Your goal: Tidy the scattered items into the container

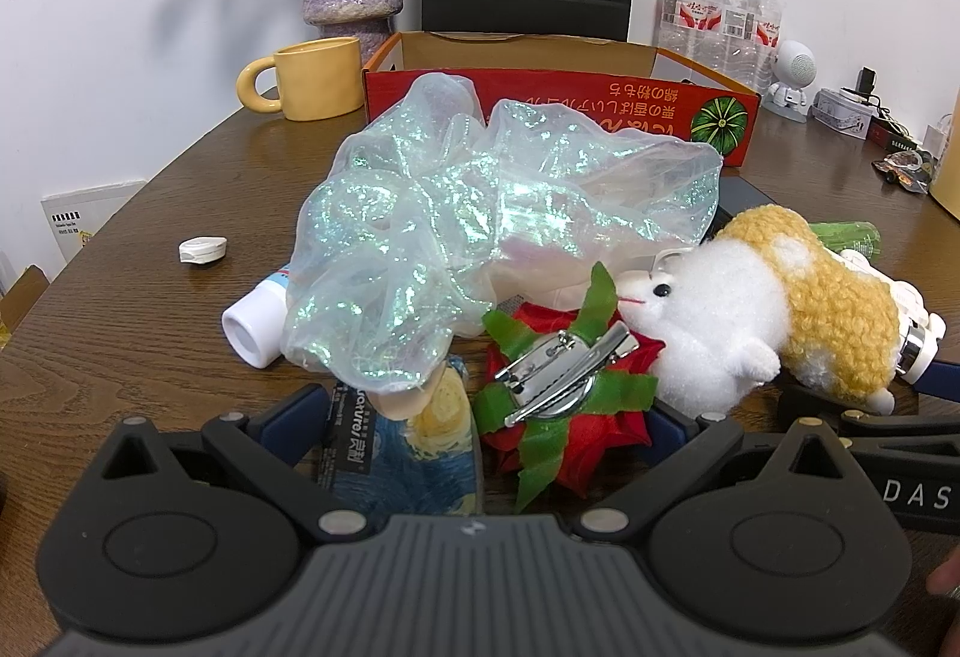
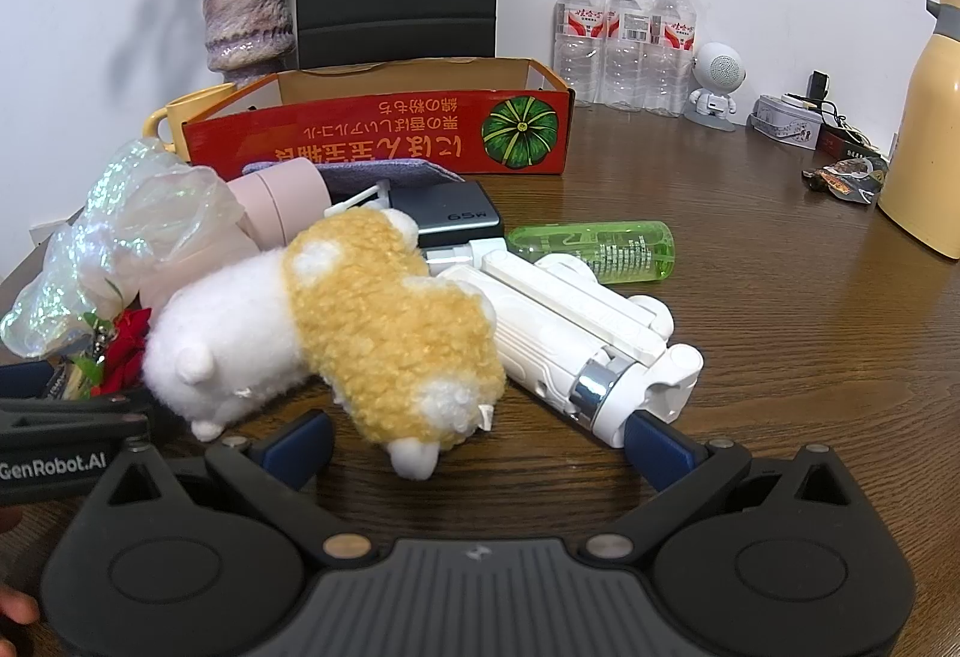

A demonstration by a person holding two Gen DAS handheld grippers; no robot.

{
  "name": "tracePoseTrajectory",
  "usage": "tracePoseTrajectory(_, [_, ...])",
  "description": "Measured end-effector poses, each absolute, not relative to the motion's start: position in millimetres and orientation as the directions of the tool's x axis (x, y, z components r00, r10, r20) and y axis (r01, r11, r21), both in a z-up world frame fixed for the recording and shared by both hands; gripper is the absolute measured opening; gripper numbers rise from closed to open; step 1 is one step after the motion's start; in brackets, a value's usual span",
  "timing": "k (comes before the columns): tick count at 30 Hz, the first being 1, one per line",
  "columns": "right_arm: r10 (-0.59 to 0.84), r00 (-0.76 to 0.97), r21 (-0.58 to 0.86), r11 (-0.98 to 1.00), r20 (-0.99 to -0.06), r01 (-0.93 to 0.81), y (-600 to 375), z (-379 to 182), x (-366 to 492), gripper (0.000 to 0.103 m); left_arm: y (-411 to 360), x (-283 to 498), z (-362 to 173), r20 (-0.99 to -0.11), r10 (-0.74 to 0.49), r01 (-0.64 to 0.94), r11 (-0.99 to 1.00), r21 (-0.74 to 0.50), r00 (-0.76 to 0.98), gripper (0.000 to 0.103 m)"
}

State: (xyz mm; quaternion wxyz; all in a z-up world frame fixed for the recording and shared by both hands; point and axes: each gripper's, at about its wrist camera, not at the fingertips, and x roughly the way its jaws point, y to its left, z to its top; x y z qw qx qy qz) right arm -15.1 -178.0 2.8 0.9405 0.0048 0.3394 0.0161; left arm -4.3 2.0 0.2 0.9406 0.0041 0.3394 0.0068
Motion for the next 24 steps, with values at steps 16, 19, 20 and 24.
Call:
tracePoseTrajectory(16, [0.034,0.769,0.021,0.999,-0.638,-0.027,-178.6,2.8,-15.4,0.103,4.7,-4.5,-0.3,-0.638,0.016,-0.010,1.000,0.013,0.770,0.103])
tracePoseTrajectory(19, [0.034,0.769,0.021,0.999,-0.638,-0.027,-178.4,2.5,-15.6,0.103,4.5,-4.5,-0.3,-0.638,0.016,-0.010,1.000,0.013,0.769,0.103])
tracePoseTrajectory(20, [0.034,0.769,0.021,0.999,-0.638,-0.027,-178.4,2.5,-15.6,0.103,4.5,-4.5,-0.3,-0.638,0.016,-0.010,1.000,0.013,0.769,0.103])
tracePoseTrajectory(24, [0.035,0.769,0.023,0.999,-0.638,-0.027,-179.1,2.4,-16.6,0.103,4.3,-4.5,-0.3,-0.638,0.016,-0.010,1.000,0.013,0.769,0.103])
